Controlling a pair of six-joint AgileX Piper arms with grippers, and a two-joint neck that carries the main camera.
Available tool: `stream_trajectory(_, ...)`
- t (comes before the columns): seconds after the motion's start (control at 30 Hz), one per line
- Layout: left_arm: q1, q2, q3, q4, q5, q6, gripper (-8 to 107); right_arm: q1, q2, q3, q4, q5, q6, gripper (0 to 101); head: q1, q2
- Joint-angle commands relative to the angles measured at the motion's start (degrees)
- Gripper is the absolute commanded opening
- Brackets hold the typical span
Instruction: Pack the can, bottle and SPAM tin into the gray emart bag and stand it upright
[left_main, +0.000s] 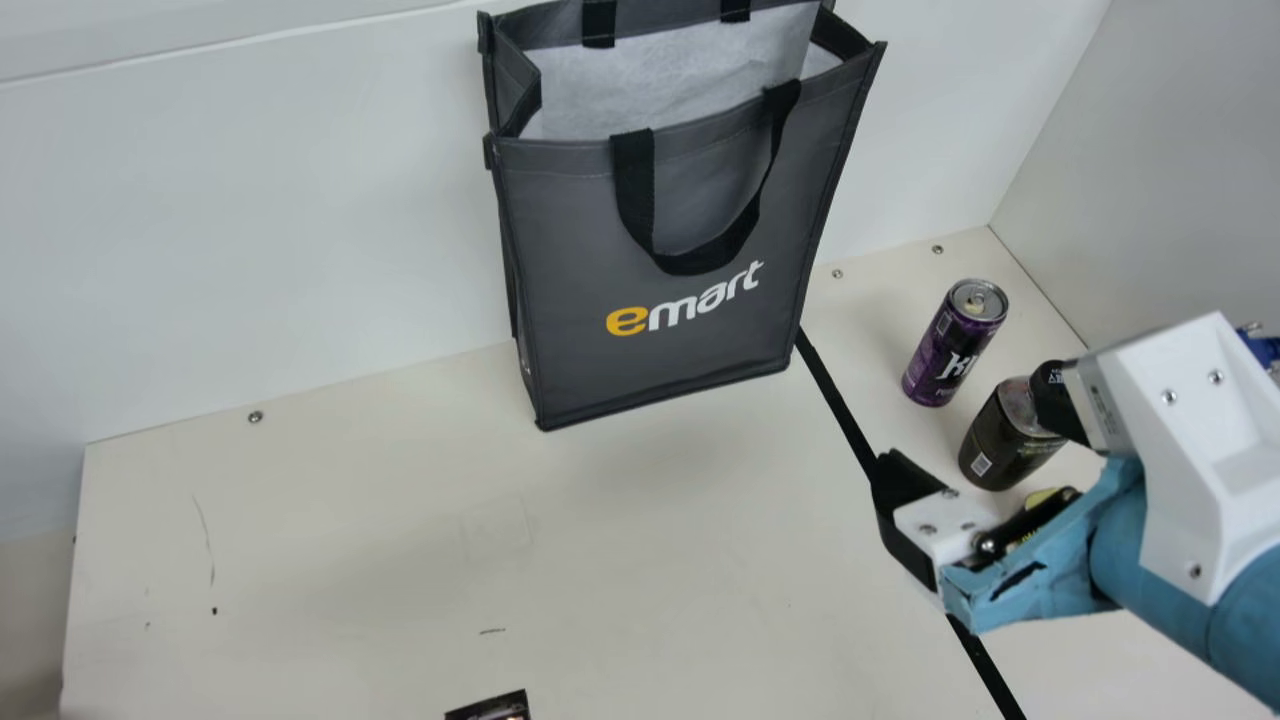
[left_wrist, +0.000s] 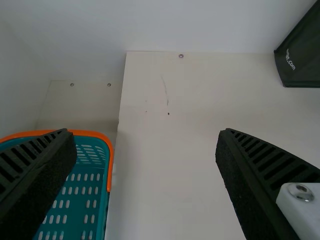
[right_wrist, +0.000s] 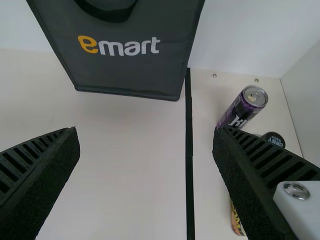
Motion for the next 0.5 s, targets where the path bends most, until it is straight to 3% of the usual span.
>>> stream_trajectory(0.0,0.0,0.0,0.0,0.0,0.0,0.0,90,0.1,0.8,-1.2,-0.1,-0.1,-0.6,95,-1.3,-0.1)
stream_trajectory(0.47,0.0,0.0,0.0,0.0,0.0,0.0,90,-0.9,9.1,-12.6,2.5,0.3,-8.8,95,-1.3,-0.1)
